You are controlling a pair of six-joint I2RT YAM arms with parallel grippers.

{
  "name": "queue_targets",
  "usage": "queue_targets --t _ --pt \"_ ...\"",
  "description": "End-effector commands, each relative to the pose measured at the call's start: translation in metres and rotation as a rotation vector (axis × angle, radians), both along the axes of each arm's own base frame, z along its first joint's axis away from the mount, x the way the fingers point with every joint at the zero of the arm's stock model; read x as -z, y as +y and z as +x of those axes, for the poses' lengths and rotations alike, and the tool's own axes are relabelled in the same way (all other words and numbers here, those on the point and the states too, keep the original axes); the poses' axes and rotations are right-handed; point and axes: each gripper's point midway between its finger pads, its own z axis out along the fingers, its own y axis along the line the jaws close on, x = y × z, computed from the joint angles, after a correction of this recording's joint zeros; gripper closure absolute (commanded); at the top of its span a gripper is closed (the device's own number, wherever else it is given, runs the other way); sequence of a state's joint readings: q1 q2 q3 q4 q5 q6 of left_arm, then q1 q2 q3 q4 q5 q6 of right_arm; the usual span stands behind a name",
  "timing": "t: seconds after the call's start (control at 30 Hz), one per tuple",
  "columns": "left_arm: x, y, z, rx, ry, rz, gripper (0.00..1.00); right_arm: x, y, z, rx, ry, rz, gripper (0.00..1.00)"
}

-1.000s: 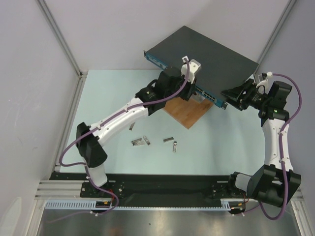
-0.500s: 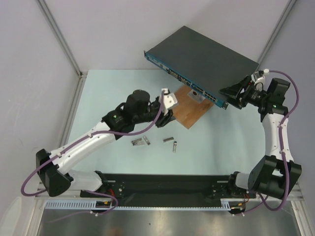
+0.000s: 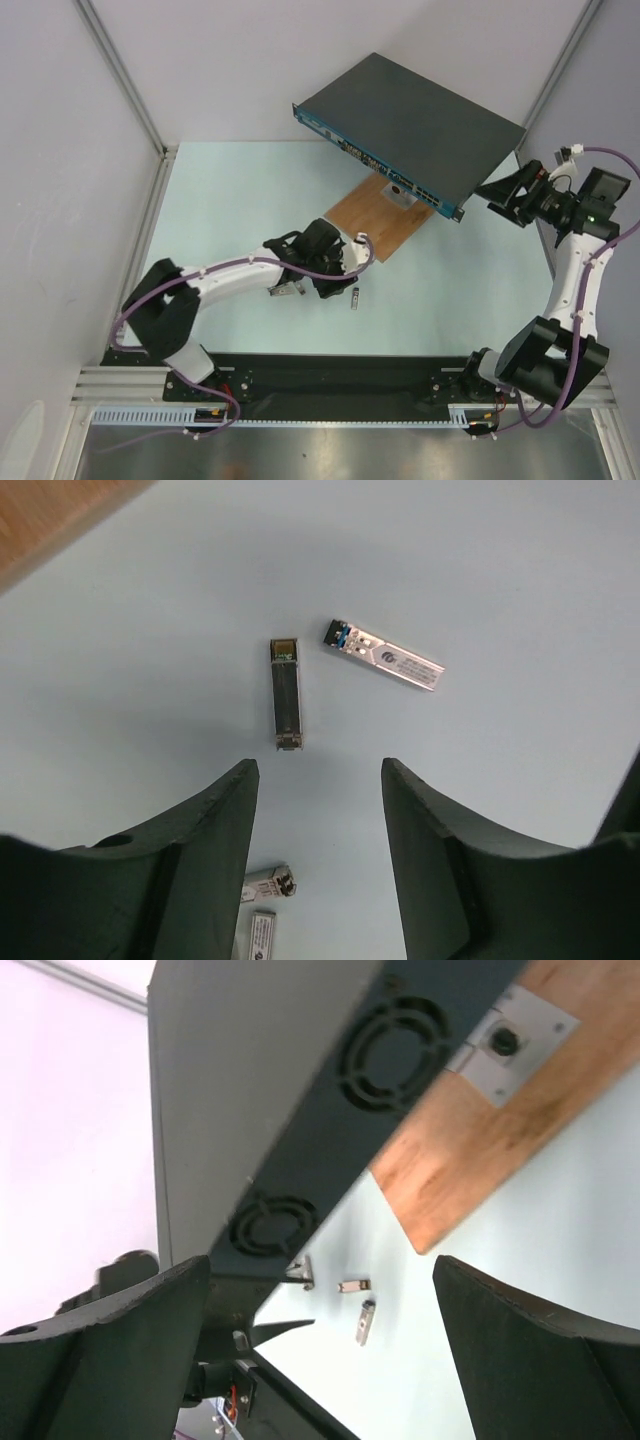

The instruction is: Insert the plug into the switch port

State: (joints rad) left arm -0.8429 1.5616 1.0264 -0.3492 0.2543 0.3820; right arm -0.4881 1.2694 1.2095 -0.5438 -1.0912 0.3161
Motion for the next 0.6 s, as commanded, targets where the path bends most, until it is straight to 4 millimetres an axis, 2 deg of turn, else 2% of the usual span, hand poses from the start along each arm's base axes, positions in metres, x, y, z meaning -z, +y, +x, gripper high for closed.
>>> queue_targets --t 0.0,0.13,0.27,0.5,0.57 --pt "0.009 -0.008 0.024 -0.002 -0.059 0.037 0.42 -0.022 -0.013 -0.014 0.004 -0.082 -0.056 0.0" --pt "0.034 -0.006 0.033 0.002 -0.065 0.107 0.42 -0.035 -0.027 -0.019 0.018 -0.122 -0.063 0.0" --pt "0.044 -0.009 0.042 0.018 -0.092 0.133 0.45 -0.046 -0.039 -0.022 0.037 -0.157 -0.088 0.0" --pt "0.062 -0.006 0.043 0.025 -0.084 0.17 0.64 -0.056 -0.044 -0.023 0.038 -0.189 -0.162 0.0" --pt "0.064 -0.007 0.043 0.024 -0.085 0.167 0.66 -0.06 -0.046 -0.022 0.049 -0.199 -0.187 0.0"
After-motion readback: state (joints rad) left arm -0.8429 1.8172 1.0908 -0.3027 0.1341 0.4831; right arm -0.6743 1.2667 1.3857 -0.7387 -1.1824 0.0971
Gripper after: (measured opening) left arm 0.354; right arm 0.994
